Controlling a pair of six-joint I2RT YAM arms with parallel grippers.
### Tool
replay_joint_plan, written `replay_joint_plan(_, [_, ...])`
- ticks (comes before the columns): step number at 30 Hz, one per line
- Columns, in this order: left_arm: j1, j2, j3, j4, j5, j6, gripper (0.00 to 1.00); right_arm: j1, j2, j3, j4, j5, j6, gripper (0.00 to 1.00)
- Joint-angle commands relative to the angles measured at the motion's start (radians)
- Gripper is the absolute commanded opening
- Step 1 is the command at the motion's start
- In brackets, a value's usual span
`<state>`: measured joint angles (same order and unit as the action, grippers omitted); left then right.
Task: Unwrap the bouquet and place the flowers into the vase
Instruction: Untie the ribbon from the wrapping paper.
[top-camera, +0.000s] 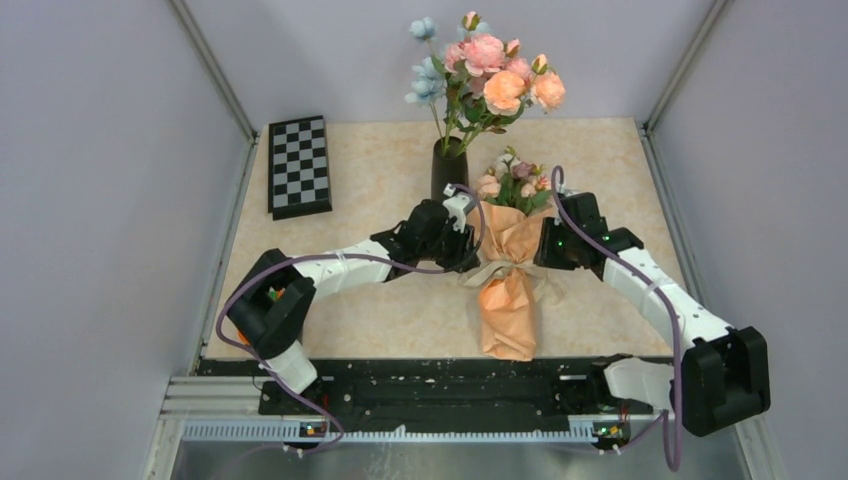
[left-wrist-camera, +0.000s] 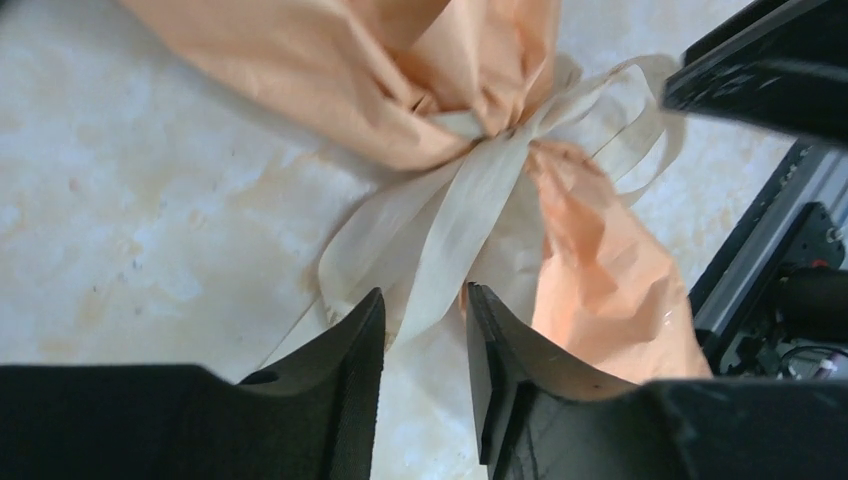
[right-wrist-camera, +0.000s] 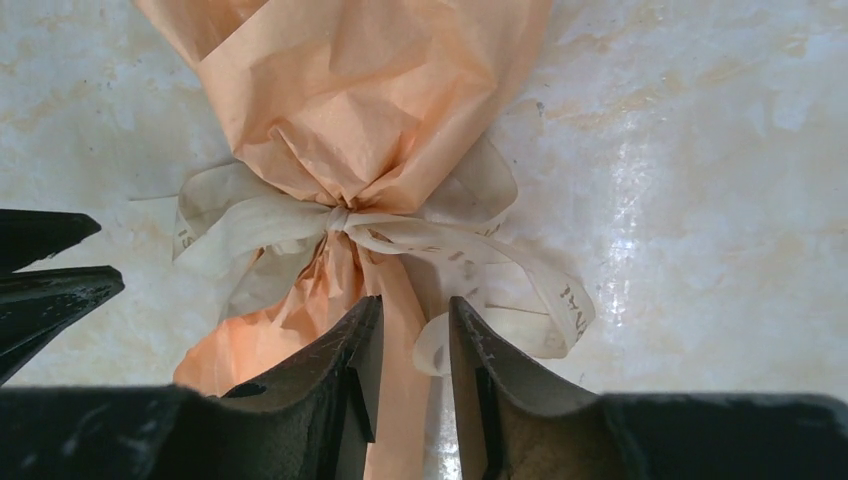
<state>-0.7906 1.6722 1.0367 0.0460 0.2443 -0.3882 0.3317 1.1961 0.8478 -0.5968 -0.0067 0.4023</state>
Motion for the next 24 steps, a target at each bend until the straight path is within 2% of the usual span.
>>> replay_joint_plan(1, [0.002, -0.048, -0.072, 0.02, -0.021, 0.034, 0.43, 0.01, -0.074, 0.039, -0.031, 0.074, 0.02, 0.35])
replay_joint_plan(6, [0.001, -0.04, -0.142, 0.111, 0.034, 0.087, 0.54, 0.008, -0.136, 0.007, -0.021, 0.095, 0.052, 0.42])
replay_joint_plan(10, [0.0, -0.013, -0.175, 0.195, 0.066, 0.152, 0.59, 0.009, -0.16, -0.009, -0.003, 0.082, 0.074, 0.44])
replay_joint_plan(15, [-0.001, -0.005, -0.208, 0.248, 0.05, 0.223, 0.6, 0.008, -0.161, -0.018, 0.004, 0.071, 0.082, 0.45])
replay_joint_plan(24, [-0.041, 0.017, -0.202, 0.235, 0.017, 0.311, 0.6, 0.009, -0.156, -0.027, 0.017, 0.061, 0.088, 0.47])
